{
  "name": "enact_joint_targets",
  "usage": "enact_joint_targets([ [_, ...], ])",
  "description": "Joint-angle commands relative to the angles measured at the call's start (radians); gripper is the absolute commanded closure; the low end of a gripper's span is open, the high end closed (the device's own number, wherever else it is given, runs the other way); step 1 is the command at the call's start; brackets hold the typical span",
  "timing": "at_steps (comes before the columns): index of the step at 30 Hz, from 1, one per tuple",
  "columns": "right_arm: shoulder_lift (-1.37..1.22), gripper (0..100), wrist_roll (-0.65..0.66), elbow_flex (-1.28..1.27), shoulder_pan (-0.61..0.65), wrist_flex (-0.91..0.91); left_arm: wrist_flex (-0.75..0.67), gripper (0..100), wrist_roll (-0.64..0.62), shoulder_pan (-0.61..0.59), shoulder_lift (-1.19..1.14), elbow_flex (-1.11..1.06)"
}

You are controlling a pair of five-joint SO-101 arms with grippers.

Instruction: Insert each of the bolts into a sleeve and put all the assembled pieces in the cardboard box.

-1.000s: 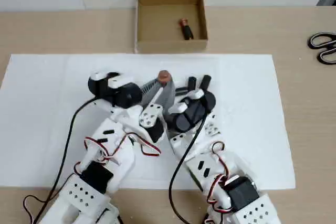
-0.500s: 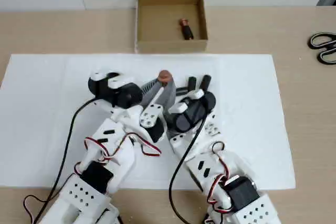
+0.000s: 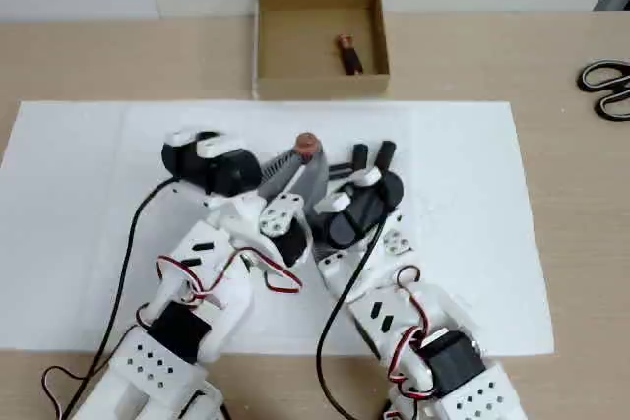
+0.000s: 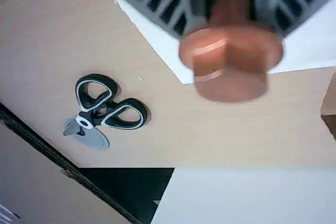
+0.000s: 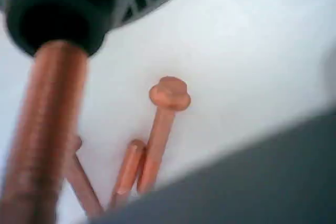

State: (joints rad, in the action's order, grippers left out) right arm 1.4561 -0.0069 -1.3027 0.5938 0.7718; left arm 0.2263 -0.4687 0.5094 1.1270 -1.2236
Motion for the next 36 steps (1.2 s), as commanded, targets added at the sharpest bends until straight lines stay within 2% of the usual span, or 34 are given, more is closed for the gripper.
enact_joint_targets([
  [1, 0.013, 99.5, -0.009, 0.008, 0.007, -0.025, 0.005, 99, -0.009, 0.005, 0.014, 0.056],
  [19, 0.013, 99.5, -0.009, 0.008, 0.007, -0.025, 0.006, 99, -0.011, -0.002, 0.017, 0.104],
  [26, 0.013, 99.5, -0.009, 0.008, 0.005, -0.025, 0.074, 99, -0.011, 0.005, 0.018, 0.094],
  [36, 0.013, 99.5, -0.009, 0.006, 0.005, -0.025, 0.074, 99, -0.011, 0.008, 0.014, 0.061],
])
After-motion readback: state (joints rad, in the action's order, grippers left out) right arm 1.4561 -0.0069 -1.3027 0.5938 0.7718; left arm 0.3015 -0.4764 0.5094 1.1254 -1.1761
